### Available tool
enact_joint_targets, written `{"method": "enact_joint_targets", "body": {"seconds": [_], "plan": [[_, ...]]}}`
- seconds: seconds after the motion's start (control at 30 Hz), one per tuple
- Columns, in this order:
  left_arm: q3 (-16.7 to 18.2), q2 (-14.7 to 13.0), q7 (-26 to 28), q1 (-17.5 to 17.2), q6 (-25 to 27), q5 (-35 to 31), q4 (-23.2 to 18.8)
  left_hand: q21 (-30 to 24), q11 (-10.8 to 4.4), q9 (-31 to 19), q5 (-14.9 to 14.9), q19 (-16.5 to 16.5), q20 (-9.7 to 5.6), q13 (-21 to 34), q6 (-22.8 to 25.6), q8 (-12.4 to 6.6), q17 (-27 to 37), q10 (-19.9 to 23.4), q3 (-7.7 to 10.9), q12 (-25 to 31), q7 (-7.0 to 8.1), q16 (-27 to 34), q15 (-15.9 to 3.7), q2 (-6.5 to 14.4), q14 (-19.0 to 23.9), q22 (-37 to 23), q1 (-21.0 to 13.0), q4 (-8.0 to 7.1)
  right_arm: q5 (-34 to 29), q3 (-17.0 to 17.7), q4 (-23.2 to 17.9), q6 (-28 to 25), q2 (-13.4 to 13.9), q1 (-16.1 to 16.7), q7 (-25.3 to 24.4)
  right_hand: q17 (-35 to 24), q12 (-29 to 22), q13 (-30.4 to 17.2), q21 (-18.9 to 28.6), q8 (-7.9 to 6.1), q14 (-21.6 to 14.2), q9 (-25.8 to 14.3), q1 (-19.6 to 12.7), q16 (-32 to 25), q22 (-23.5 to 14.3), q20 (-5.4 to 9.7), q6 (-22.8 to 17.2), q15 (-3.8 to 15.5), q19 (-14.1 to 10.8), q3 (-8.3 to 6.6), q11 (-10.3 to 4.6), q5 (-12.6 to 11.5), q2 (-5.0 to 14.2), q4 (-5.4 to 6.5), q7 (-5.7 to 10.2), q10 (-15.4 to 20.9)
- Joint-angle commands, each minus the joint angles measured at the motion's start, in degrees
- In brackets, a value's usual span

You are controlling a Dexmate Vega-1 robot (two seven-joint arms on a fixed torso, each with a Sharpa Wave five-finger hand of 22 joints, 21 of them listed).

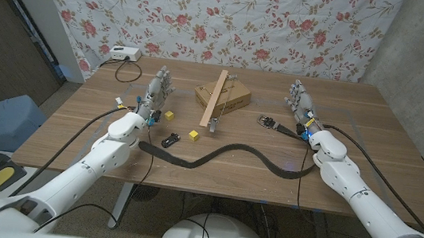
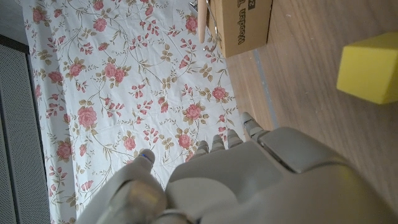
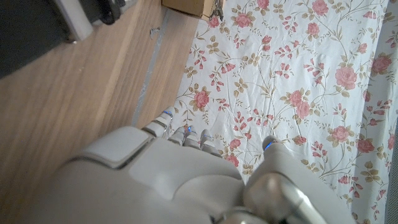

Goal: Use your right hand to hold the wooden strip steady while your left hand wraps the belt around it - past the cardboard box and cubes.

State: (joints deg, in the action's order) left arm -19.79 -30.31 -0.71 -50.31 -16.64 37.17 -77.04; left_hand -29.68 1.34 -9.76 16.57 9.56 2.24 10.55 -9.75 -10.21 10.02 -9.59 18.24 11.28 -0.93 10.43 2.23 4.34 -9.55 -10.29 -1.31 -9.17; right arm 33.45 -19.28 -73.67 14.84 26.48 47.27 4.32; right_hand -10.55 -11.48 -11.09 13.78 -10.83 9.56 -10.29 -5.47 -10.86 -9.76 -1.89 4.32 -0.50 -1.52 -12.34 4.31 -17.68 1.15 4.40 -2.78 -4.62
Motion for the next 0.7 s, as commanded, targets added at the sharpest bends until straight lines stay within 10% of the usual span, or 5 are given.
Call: {"method": "enact_joint_targets", "body": {"seconds": [0.03, 0.7], "plan": [[1.87, -1.0, 2.44, -3.38, 0.14, -1.49, -4.48, -0.24, 0.26, -0.14, 0.23, 8.53, 0.09, 0.07, -13.86, -0.2, 0.3, -15.52, 0.3, 0.23, 0.0, 0.39, 0.11, 2.74, -14.45, -0.31, -0.25, -0.07, -9.21, 5.63, -1.66, -5.38, -4.51, -0.23, 5.1, -0.08, -0.08, -0.06, 0.13, -0.22, 1.17, -0.25, -0.79, -0.19, -0.25, -0.45, 0.52, -0.12, 0.3, -0.34, -0.07, -0.31, -0.2, -0.38, -0.15, -0.78], [0.25, -0.69, 5.88, -4.03, 3.37, -4.27, -9.25, -0.72, 2.28, -0.19, 0.45, 4.82, 1.74, 0.16, -10.87, -0.86, 0.28, -10.72, -0.01, 1.74, 0.27, 1.58, 2.55, 2.47, -9.32, -0.28, -0.74, 0.35, -16.16, 12.34, -5.53, -6.13, -4.95, 2.88, 10.6, -0.03, -0.69, -0.09, -0.12, -0.81, -1.24, -0.29, -4.21, -0.8, -0.27, -0.99, -1.15, -3.13, -1.77, -1.18, 1.47, -0.41, 0.06, -2.99, 0.13, 1.32]]}}
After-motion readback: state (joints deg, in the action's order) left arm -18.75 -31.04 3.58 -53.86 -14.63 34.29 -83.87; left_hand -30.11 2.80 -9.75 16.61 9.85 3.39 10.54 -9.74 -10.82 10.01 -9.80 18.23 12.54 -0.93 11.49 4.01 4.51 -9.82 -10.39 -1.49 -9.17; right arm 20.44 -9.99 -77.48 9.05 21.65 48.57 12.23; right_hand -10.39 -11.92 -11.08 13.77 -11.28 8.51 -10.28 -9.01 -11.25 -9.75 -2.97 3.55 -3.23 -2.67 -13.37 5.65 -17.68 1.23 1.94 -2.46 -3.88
